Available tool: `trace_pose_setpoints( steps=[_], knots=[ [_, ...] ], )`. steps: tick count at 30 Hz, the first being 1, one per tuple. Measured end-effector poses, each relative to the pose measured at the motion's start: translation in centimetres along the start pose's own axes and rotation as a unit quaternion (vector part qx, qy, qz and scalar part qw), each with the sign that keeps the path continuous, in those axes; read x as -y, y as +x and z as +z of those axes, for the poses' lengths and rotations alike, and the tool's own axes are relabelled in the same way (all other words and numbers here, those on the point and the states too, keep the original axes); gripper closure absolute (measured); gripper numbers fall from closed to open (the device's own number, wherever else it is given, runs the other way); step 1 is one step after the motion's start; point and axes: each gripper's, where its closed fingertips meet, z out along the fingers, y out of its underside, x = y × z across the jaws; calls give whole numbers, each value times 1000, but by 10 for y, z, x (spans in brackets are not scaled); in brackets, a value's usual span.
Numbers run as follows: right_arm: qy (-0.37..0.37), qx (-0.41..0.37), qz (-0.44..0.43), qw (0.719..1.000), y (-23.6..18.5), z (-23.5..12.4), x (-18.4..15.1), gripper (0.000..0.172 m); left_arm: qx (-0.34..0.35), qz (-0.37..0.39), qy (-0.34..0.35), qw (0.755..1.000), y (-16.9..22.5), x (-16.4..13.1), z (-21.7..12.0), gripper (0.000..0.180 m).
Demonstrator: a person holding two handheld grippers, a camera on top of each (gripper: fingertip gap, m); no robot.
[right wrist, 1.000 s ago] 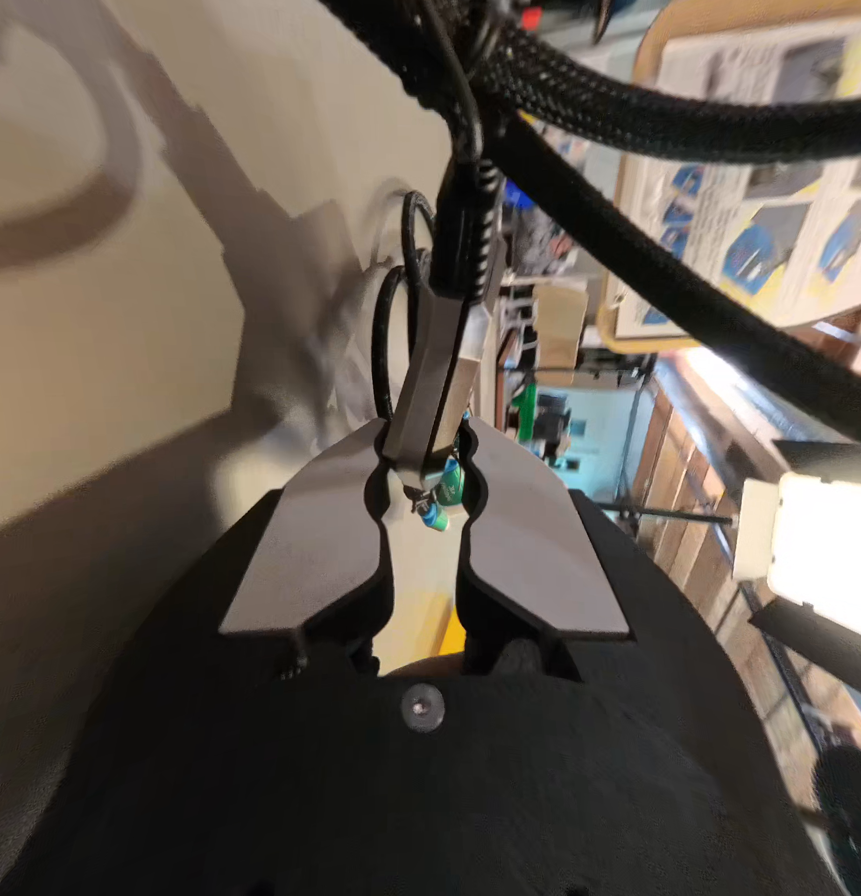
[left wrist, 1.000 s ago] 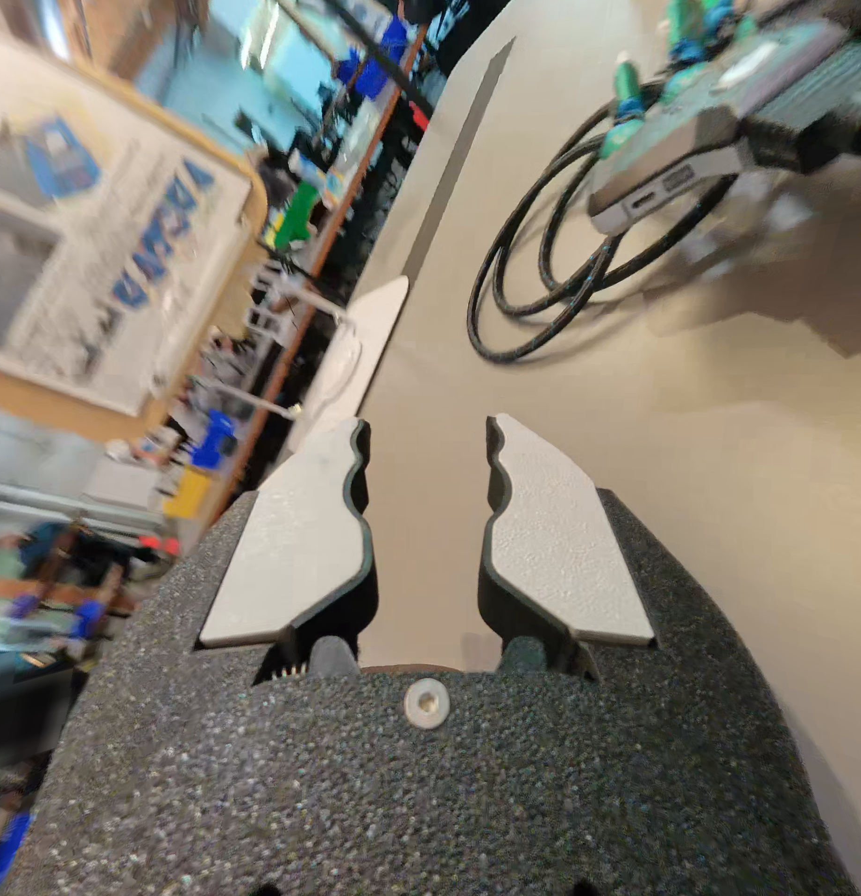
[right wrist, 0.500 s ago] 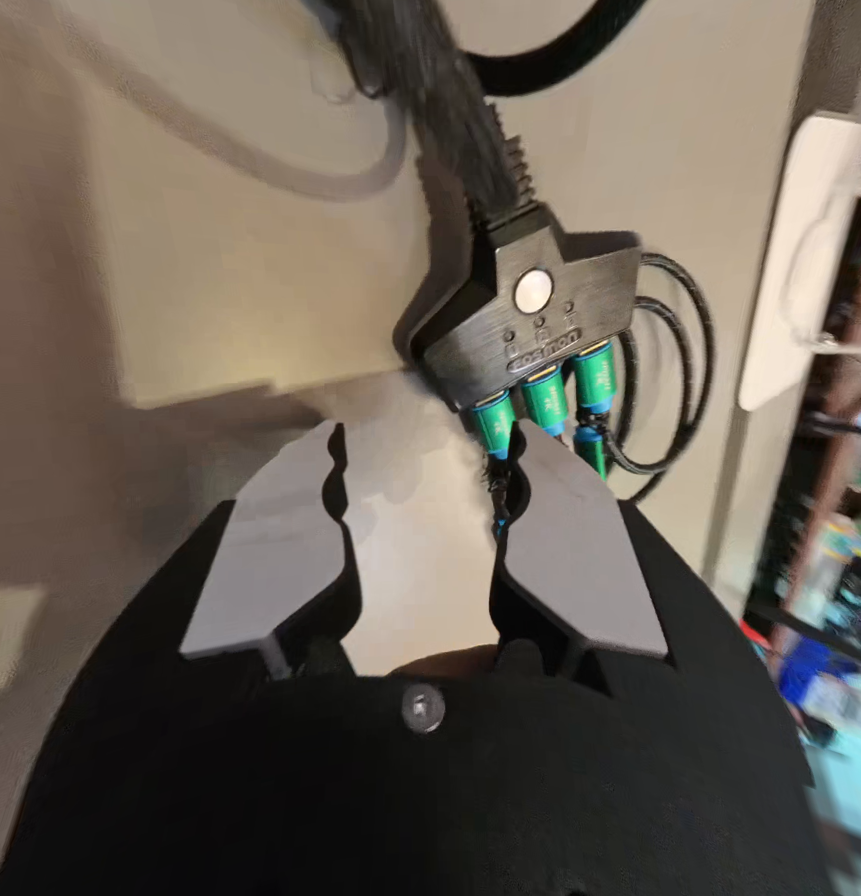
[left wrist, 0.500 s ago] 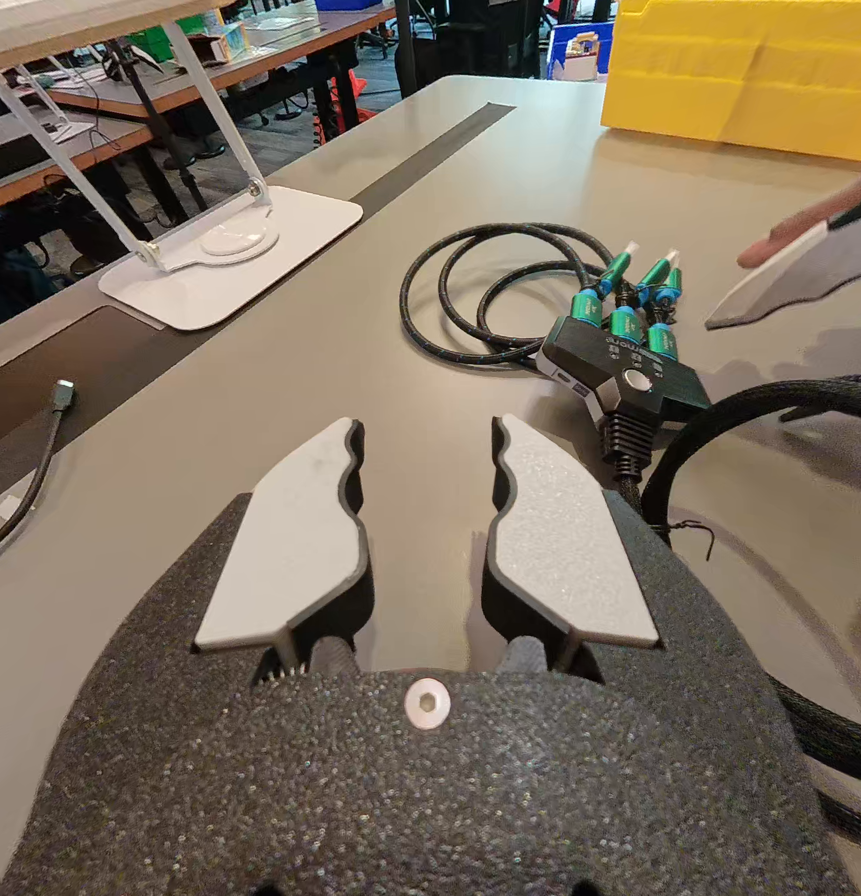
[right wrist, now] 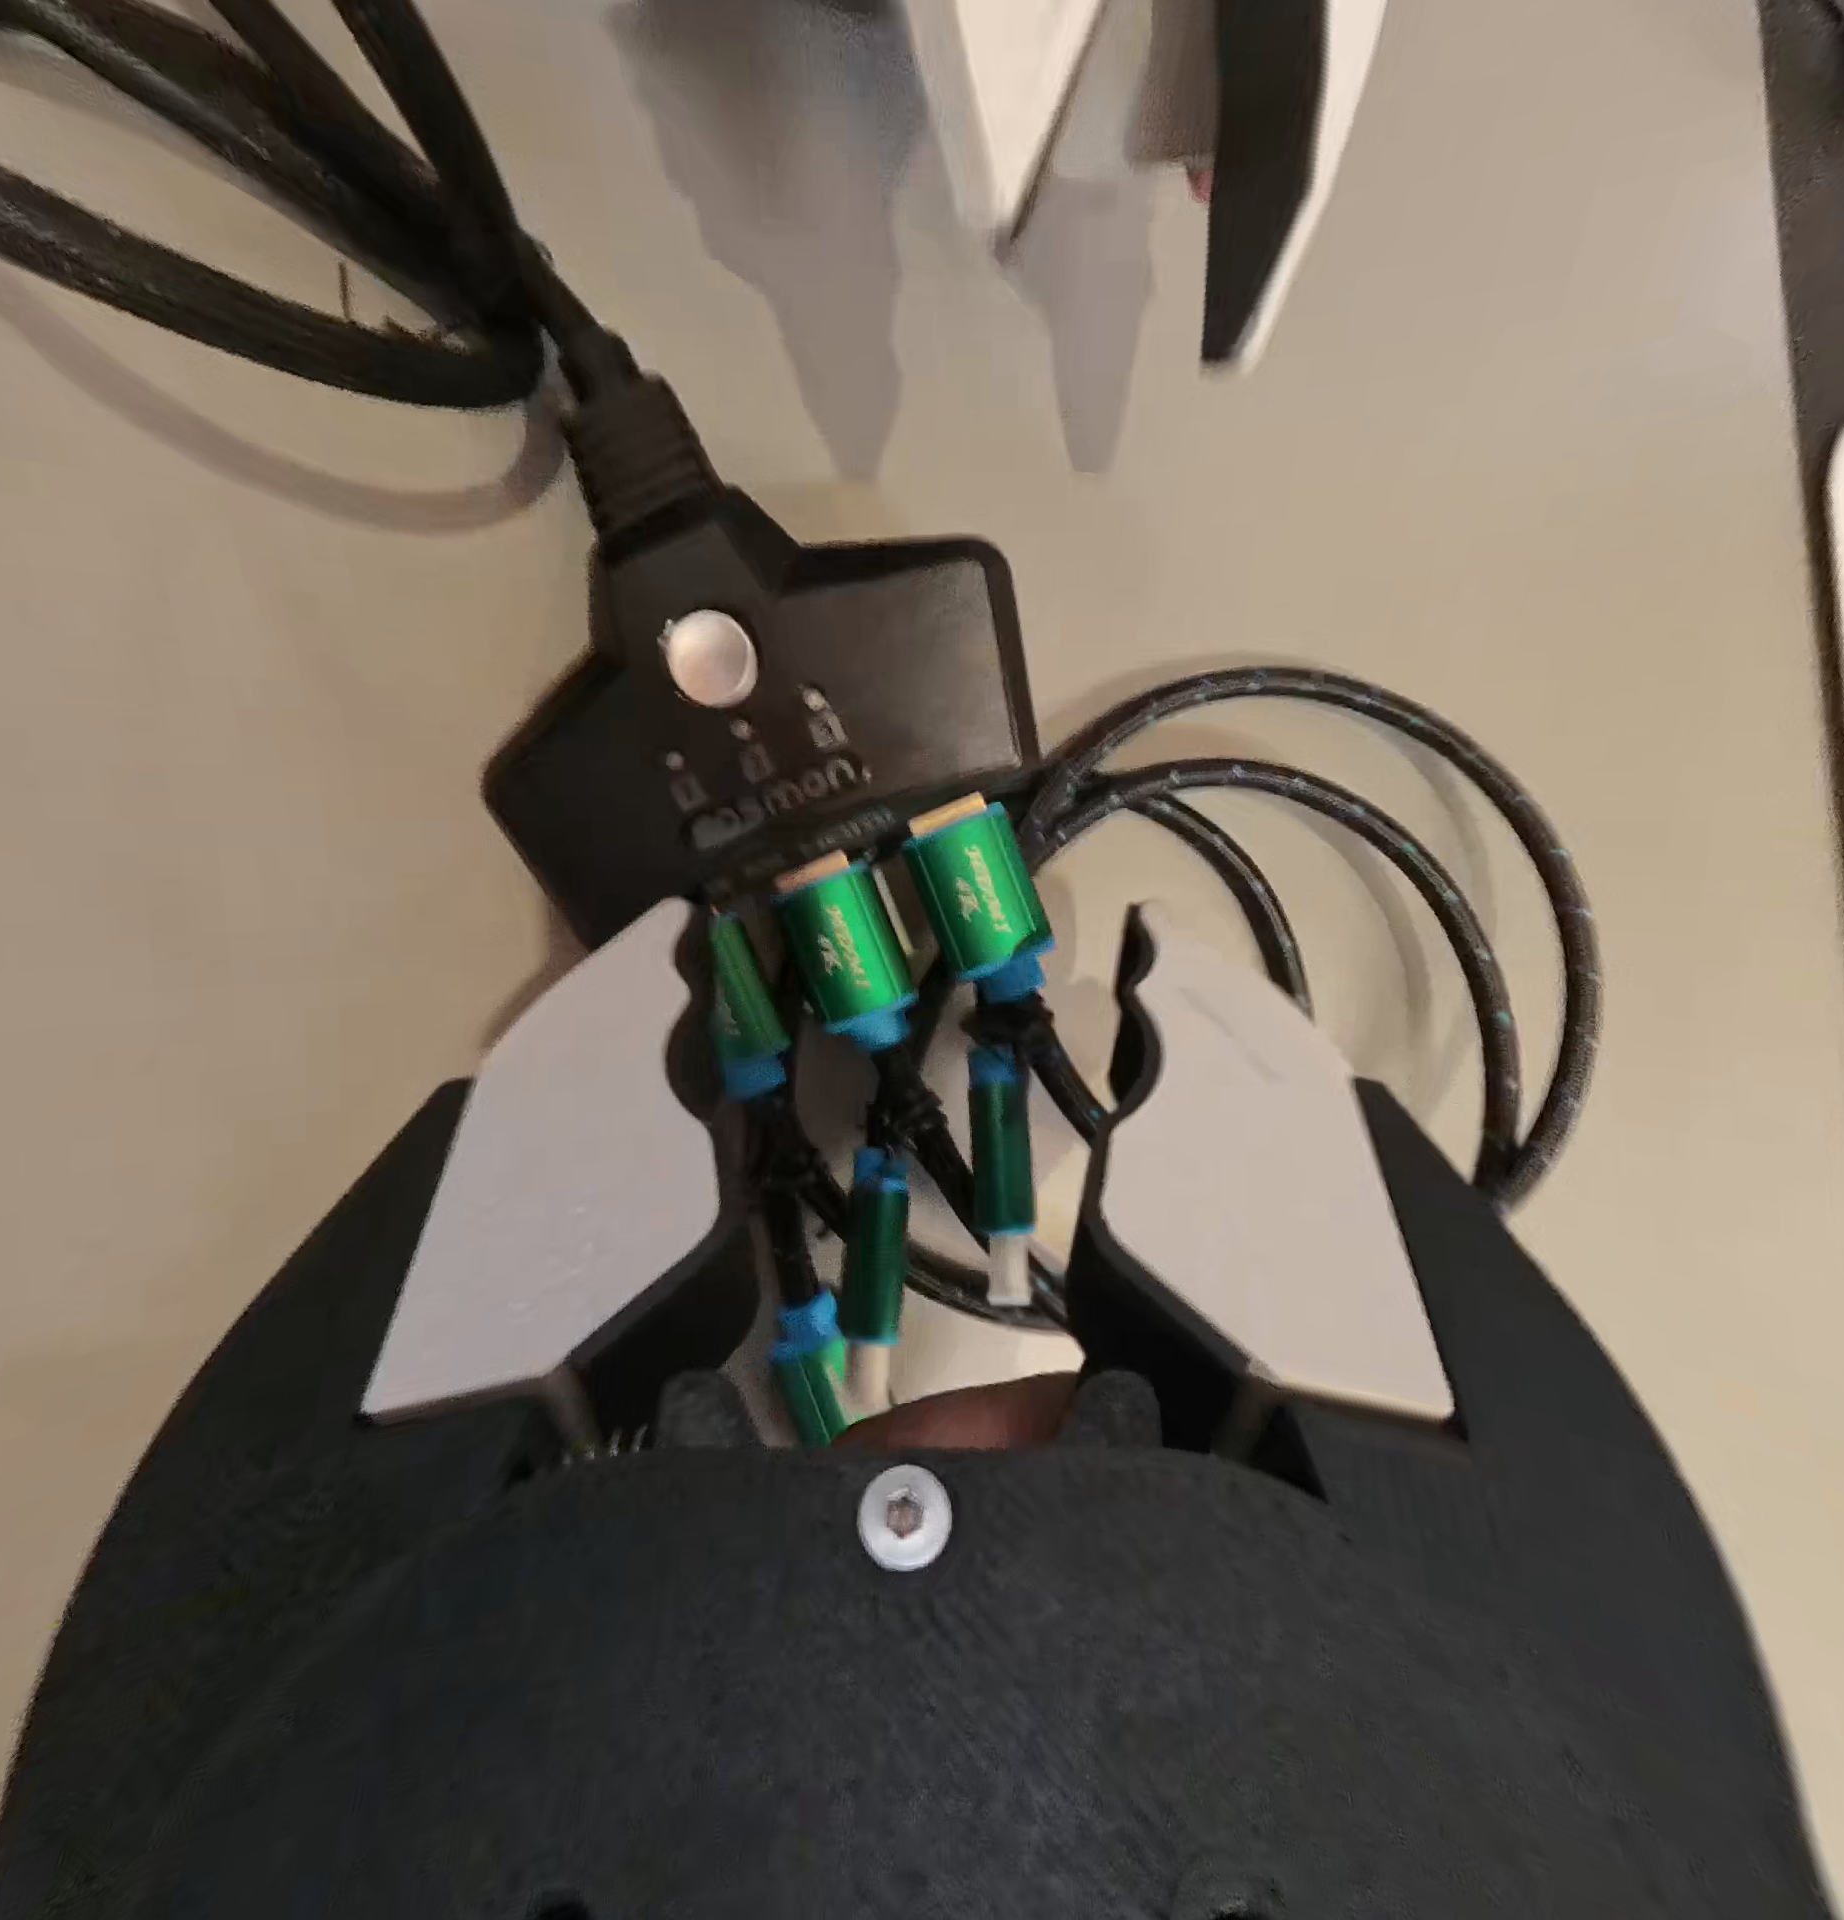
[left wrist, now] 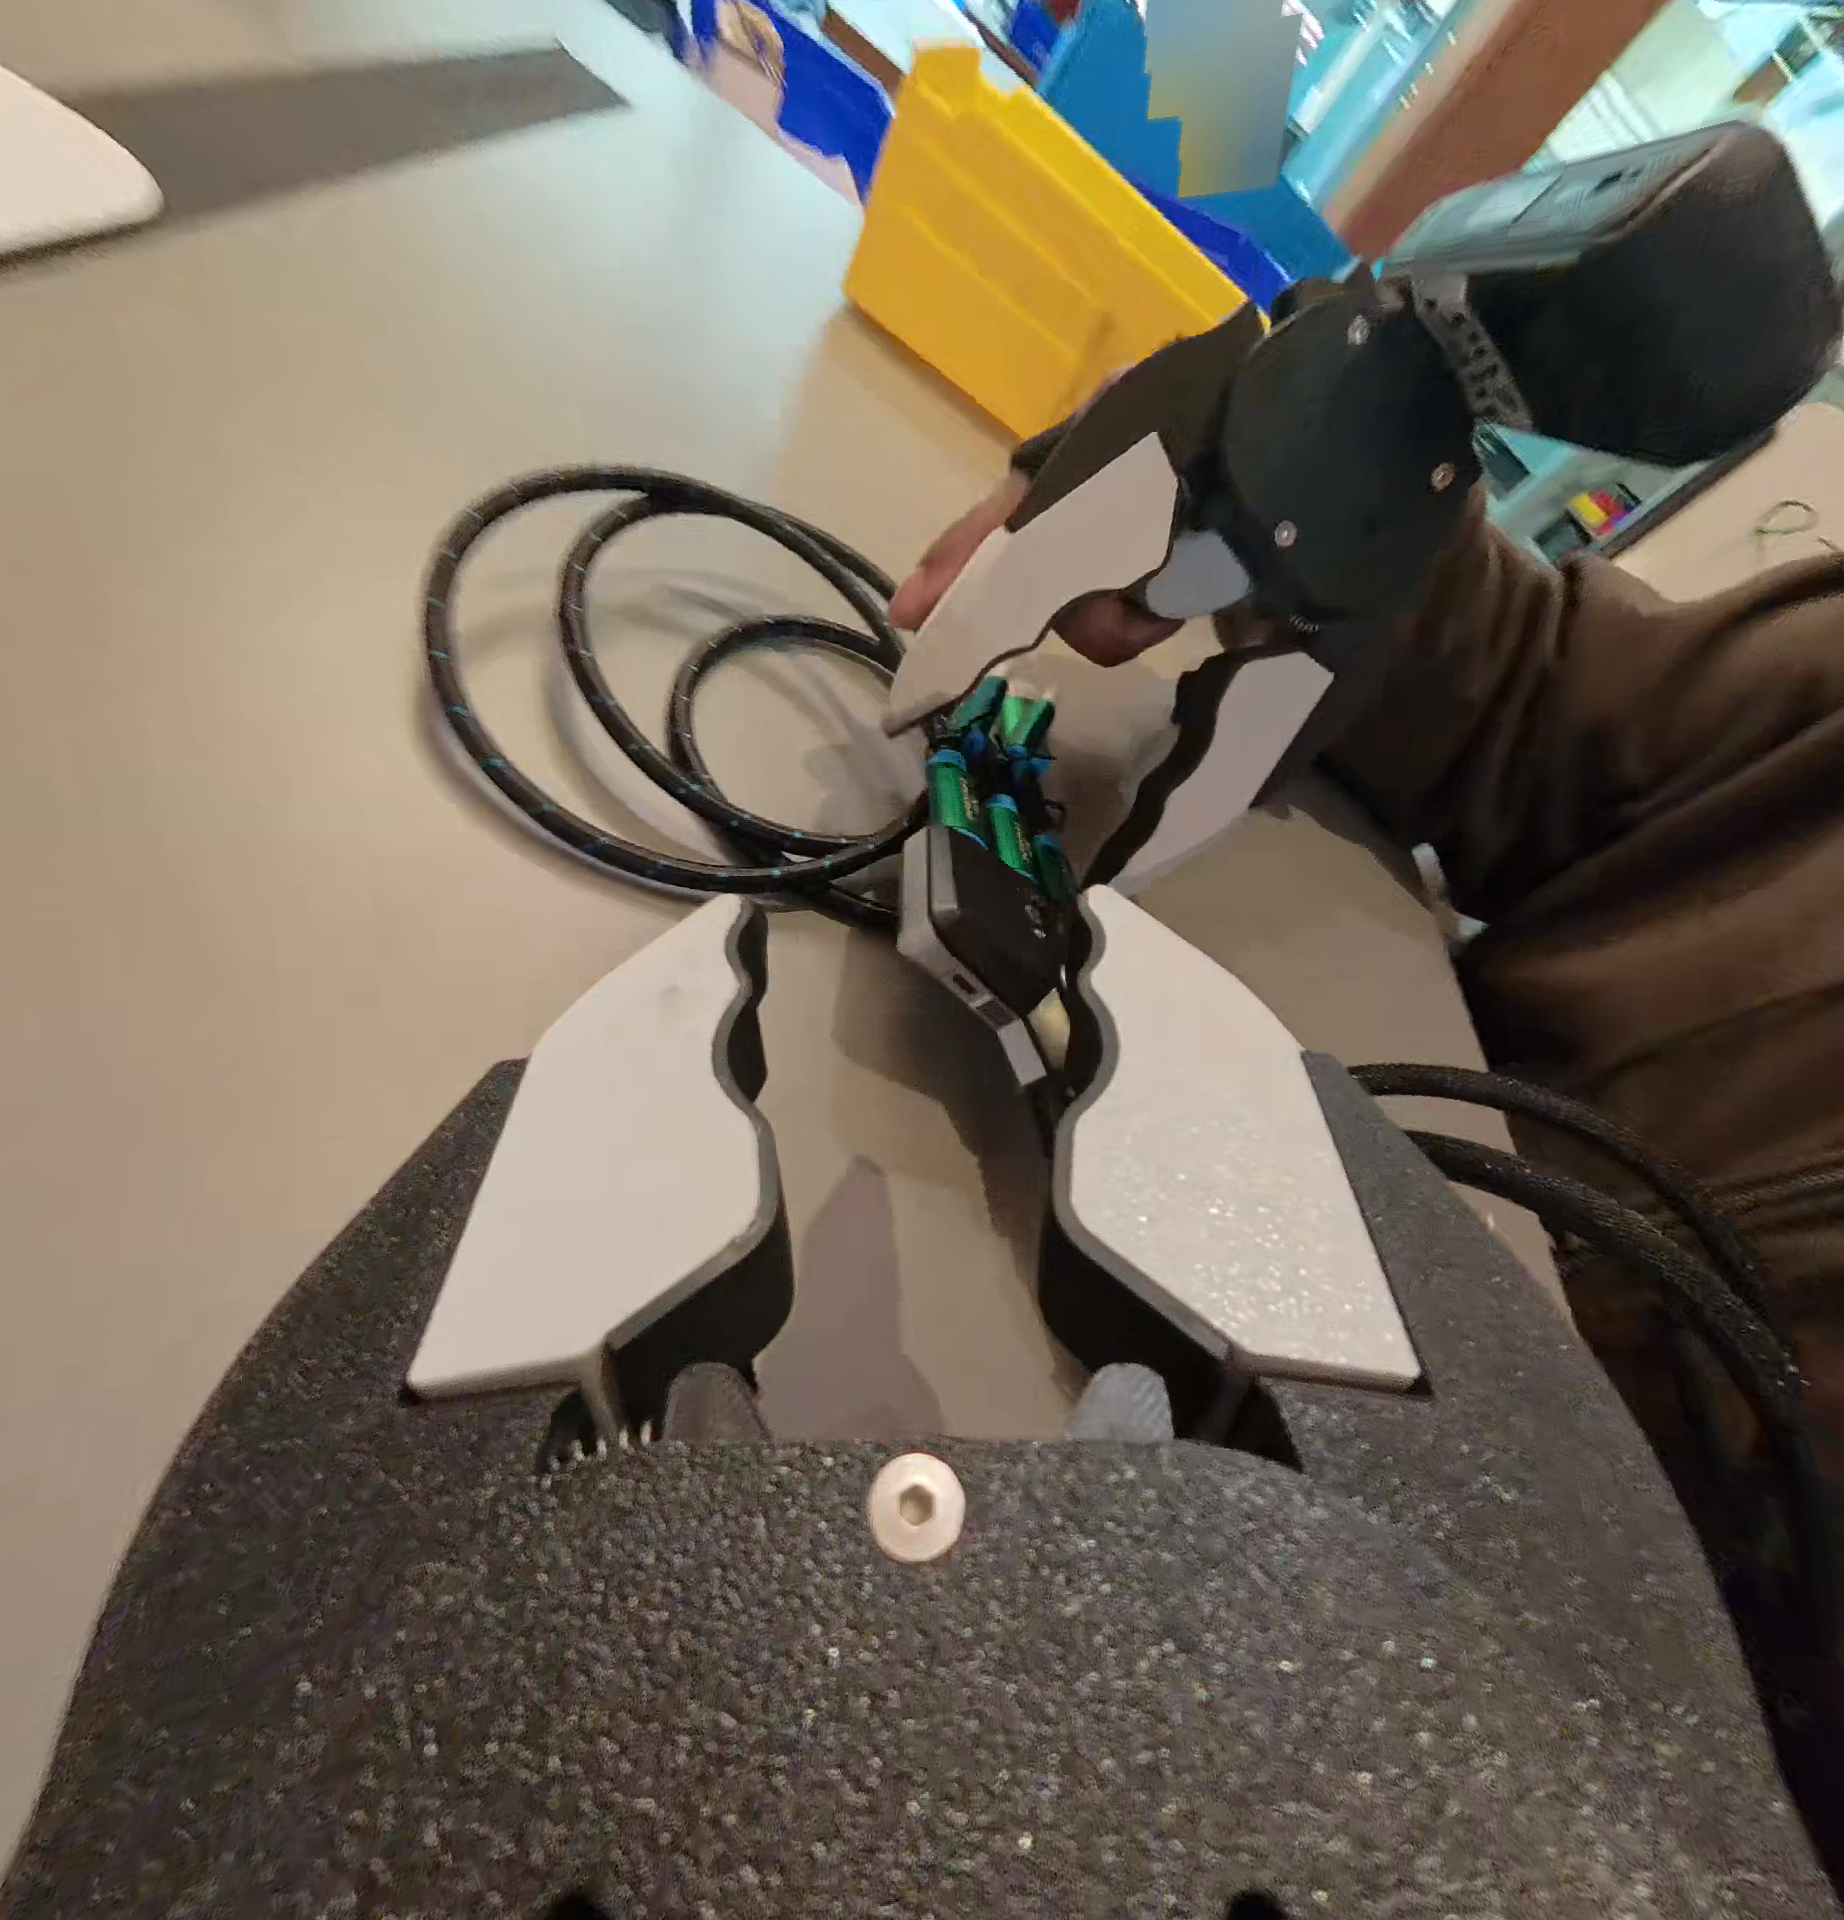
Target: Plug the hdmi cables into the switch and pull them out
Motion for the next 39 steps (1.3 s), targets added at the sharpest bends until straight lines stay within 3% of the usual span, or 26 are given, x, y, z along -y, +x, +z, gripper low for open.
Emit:
trace_pose_setpoints(
  steps=[2, 4, 6, 12, 19, 23, 27, 39],
  knots=[
    [14, 8, 6, 1000, -4, 0, 0, 102, -21, -15, -33, 999, 0, -8, 19, 117],
    [25, 0, 21, 999, -7, -1, -1, 107, -13, -43, -87, 995, -1, -23, 34, 94],
    [31, -12, 46, 998, -10, -2, -2, 107, -7, -51, -91, 994, 4, -24, 39, 93],
    [30, -33, 80, 996, -30, -7, -4, 108, 6, -49, -137, 989, 23, -47, 43, 109],
    [74, -64, 97, 990, -52, -8, 4, 107, -65, -55, -166, 982, 56, -59, 64, 123],
    [94, -78, 100, 988, -59, -13, 1, 108, -68, -58, -173, 981, 56, -63, 68, 145],
    [91, -76, 98, 988, -62, -16, -2, 108, -100, -67, -175, 977, 62, -63, 70, 149],
    [33, -17, -47, 998, -68, -57, -7, 122, -185, -39, -206, 960, 103, -77, 78, 153]
  ],
)
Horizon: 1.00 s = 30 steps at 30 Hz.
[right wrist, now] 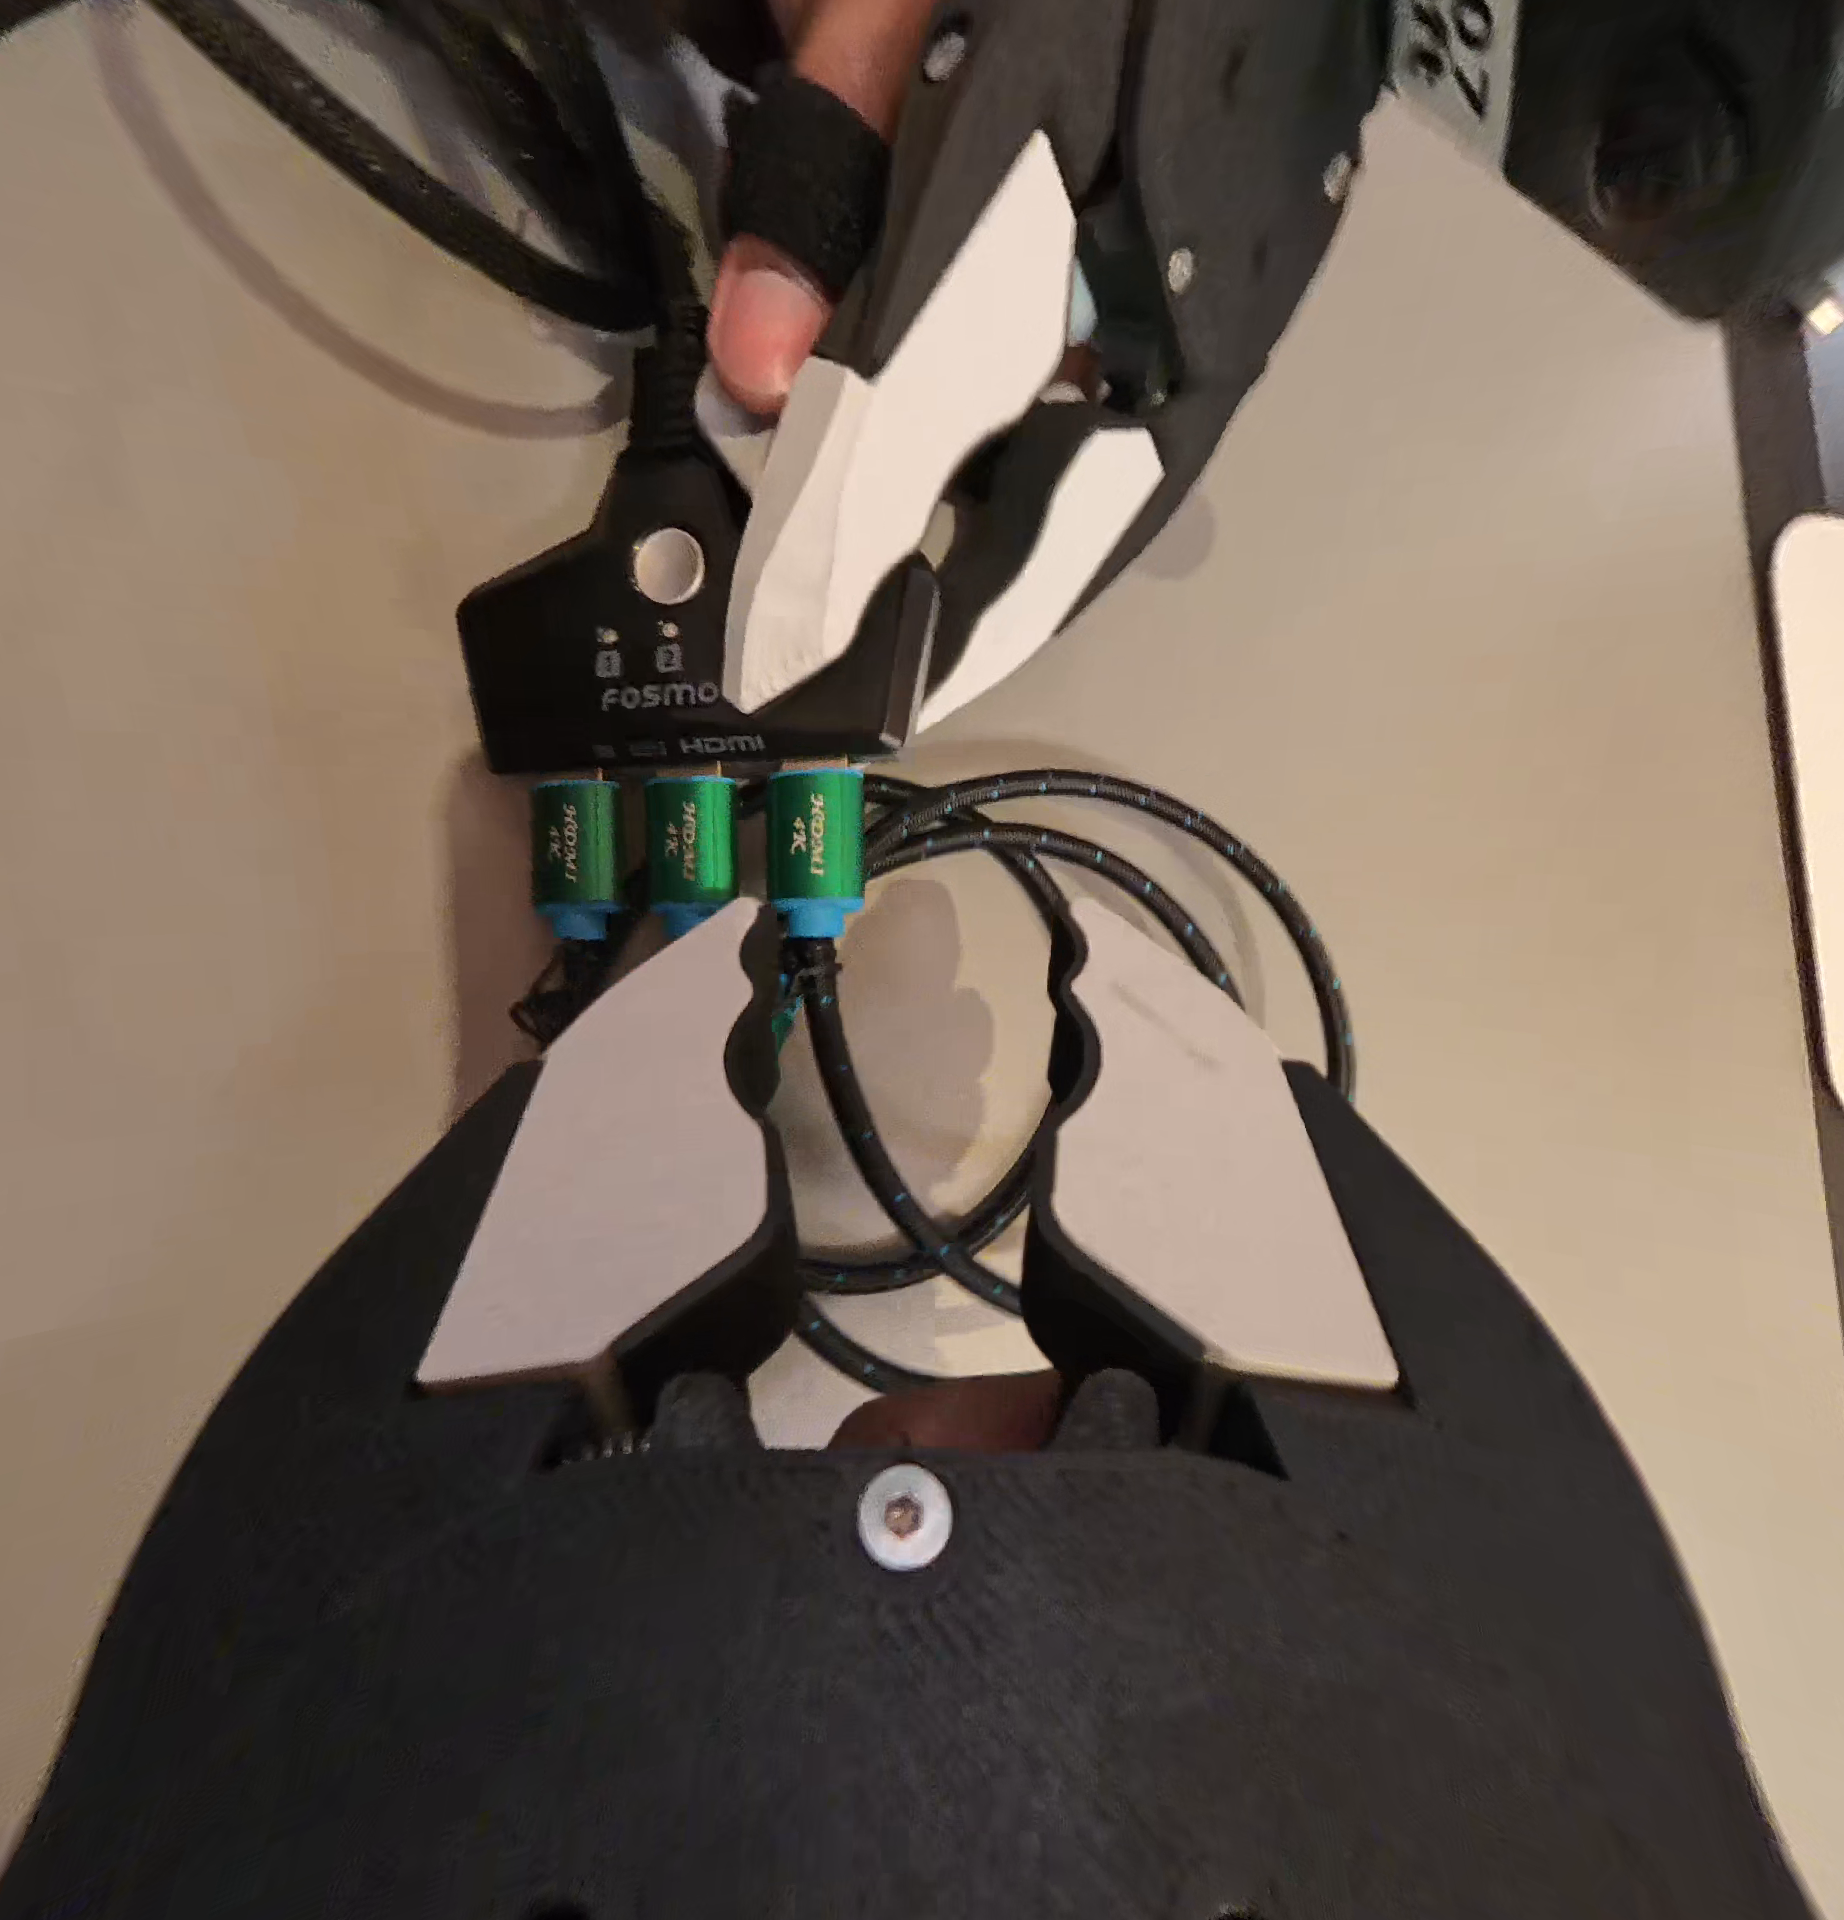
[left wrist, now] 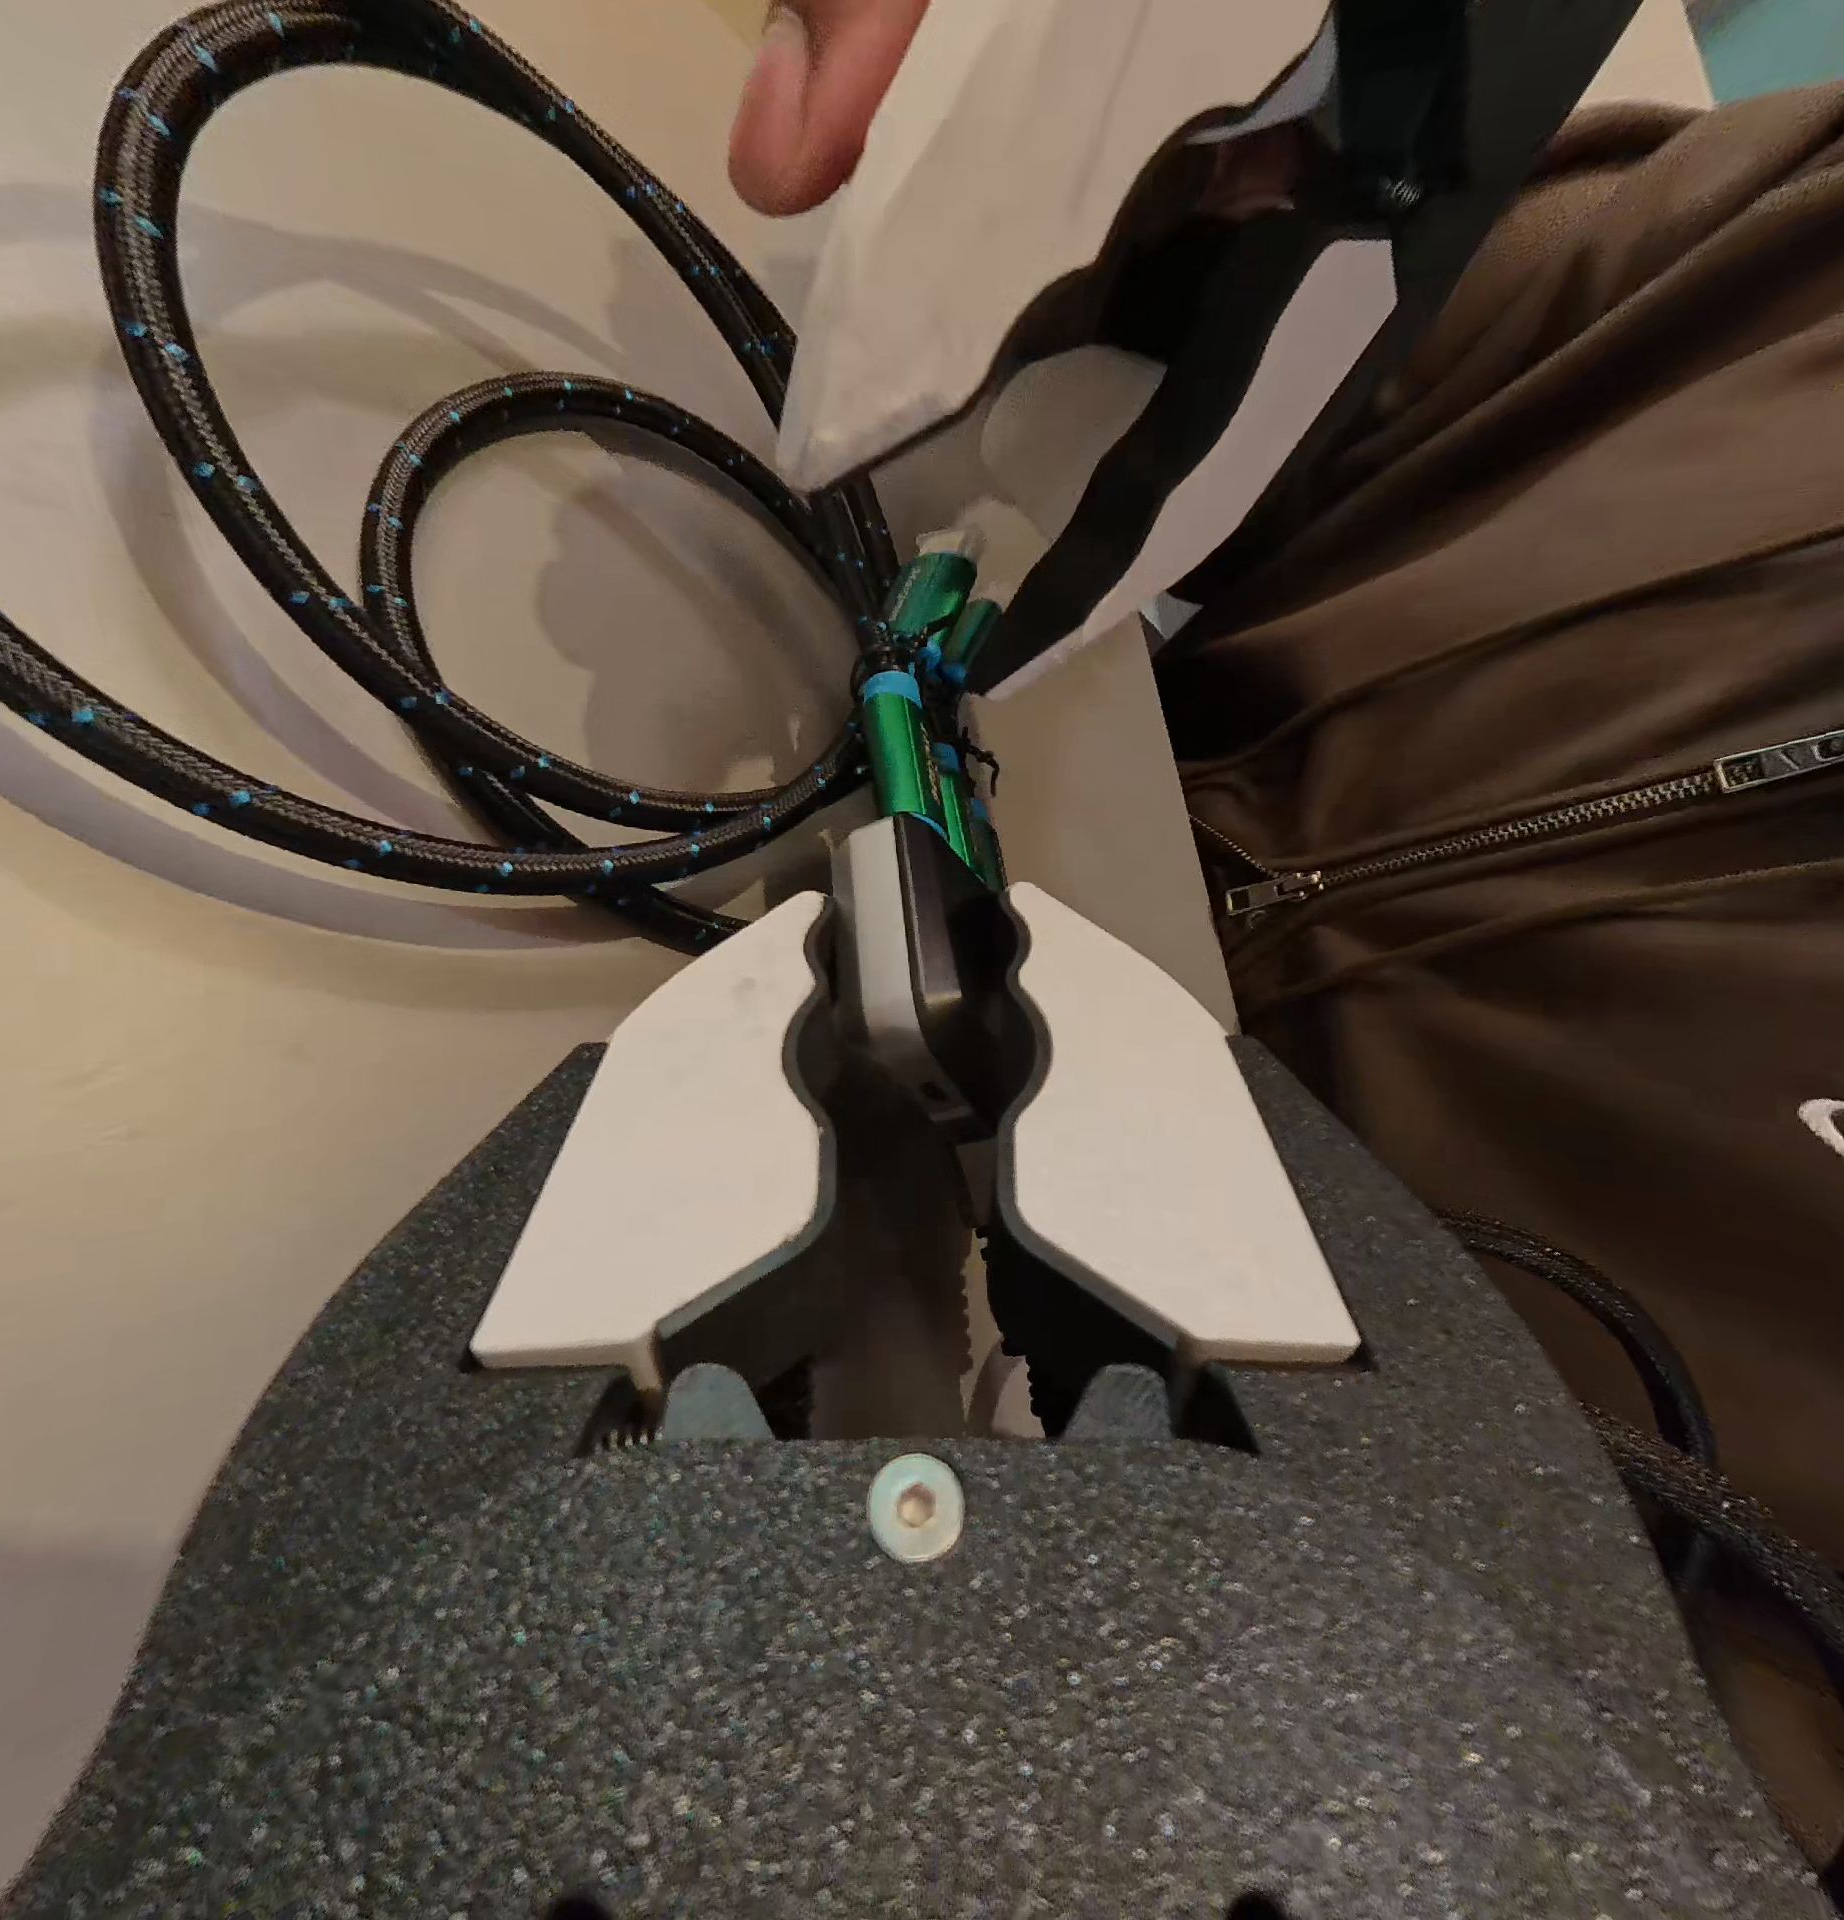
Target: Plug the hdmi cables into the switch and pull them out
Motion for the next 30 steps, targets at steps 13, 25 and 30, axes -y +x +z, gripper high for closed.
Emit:
trace_pose_setpoints(
  steps=[13, 25, 30],
  knots=[
    [33, 65, -48, 996, -47, 9, 7, 150, 7, -6, 3, 1000, 19, -10, 25, 153],
    [40, 106, -2, 994, -55, 6, 2, 145, -1, -4, -5, 1000, 24, -11, 31, 153],
    [42, 147, -1, 988, -67, 6, 0, 144, -7, 4, -14, 1000, 29, -14, 35, 153]
  ],
)
